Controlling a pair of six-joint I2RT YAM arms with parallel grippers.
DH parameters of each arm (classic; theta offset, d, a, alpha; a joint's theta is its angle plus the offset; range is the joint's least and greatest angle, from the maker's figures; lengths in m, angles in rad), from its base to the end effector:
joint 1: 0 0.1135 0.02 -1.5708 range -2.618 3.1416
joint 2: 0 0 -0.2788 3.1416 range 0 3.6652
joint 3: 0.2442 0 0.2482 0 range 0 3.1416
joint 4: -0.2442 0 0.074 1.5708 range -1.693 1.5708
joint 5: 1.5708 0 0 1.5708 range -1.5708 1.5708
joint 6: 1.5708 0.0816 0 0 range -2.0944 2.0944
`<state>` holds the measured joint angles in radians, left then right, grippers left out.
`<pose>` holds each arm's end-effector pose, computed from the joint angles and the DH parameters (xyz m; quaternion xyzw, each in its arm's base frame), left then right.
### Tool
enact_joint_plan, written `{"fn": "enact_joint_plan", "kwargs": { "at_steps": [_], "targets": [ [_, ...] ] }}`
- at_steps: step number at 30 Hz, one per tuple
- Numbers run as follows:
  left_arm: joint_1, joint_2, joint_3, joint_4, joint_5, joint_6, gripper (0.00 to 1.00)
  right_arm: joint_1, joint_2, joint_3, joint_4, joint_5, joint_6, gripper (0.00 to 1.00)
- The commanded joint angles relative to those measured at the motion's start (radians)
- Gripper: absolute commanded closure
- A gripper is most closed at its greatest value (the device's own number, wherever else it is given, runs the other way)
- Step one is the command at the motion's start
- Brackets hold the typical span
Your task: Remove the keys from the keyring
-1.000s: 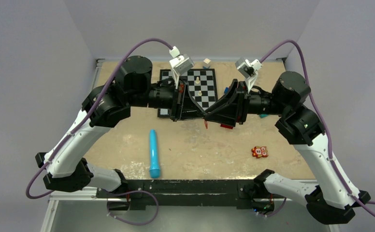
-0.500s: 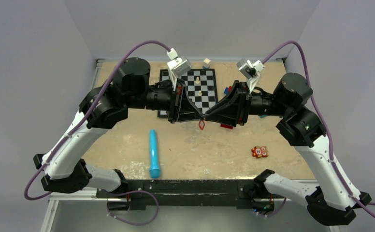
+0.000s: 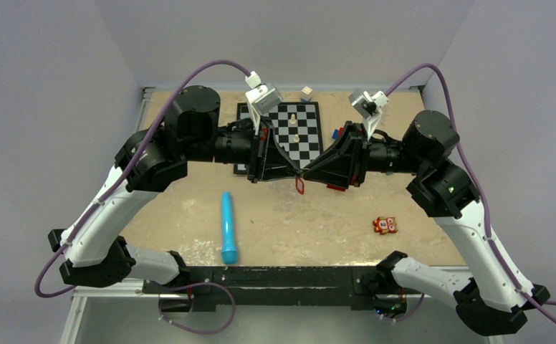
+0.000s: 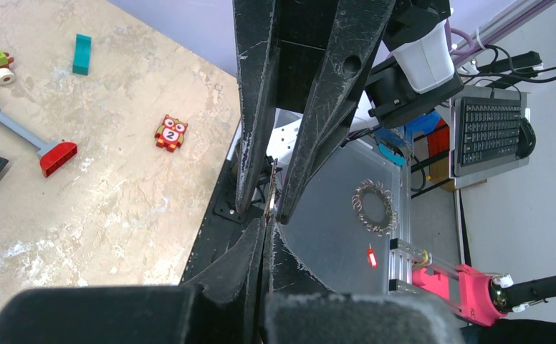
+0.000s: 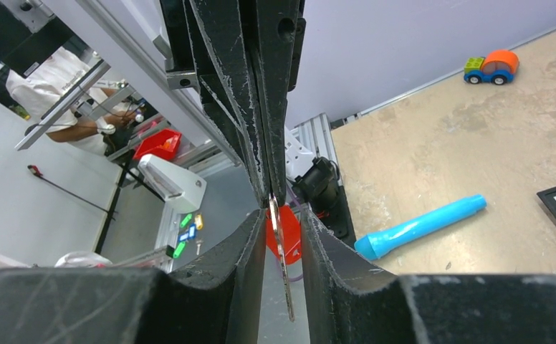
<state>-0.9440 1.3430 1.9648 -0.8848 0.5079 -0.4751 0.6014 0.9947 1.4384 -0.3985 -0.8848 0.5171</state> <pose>0.1193 -0.2324 0.5364 0.3271 0.7117 -0.5349 0.3168 0.1172 0.1570 0.5106 -0.3355 0.6108 0.5974 0.3968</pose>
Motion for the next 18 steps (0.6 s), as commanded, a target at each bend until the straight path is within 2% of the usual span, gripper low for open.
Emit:
{"fn": "enact_joint_plan", "kwargs": {
  "at_steps": [1,11,18],
  "targets": [
    [-0.001,-0.011,-0.003,0.024,-0.003,0.016,1.0,0.002,0.0,0.012,0.047,-0.021,0.01,0.73],
    [-0.002,-0.008,-0.002,0.019,-0.002,0.02,1.0,0.003,0.008,0.011,0.053,-0.038,0.01,0.82],
    [-0.001,0.004,0.007,0.011,0.0,0.025,1.0,0.002,0.015,0.004,0.063,-0.043,0.015,1.0]
  ]
}}
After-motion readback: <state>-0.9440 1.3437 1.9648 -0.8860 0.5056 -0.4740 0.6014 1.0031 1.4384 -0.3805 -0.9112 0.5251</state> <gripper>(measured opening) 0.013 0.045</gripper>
